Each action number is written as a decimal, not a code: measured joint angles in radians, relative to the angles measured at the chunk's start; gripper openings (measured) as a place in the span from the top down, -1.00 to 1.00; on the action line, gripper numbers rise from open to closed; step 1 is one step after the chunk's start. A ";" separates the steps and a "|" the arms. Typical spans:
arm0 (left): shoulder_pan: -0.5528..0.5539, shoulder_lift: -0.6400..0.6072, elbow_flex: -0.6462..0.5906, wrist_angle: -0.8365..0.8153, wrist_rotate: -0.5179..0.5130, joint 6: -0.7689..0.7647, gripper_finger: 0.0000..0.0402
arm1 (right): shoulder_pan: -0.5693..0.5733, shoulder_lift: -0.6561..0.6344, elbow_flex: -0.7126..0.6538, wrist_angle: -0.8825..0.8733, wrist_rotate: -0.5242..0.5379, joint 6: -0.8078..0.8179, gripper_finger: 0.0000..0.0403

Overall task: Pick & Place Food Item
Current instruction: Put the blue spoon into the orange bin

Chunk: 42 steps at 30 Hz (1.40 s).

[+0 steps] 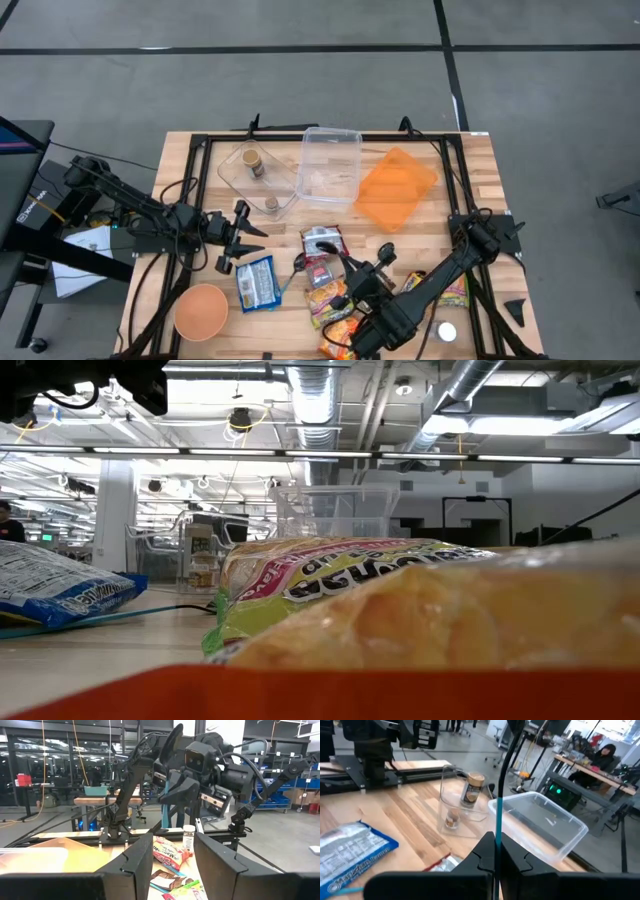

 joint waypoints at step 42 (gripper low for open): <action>0.000 0.000 0.001 0.011 -0.018 -0.046 0.33 | -0.490 -0.947 -1.044 0.502 -0.447 0.109 1.00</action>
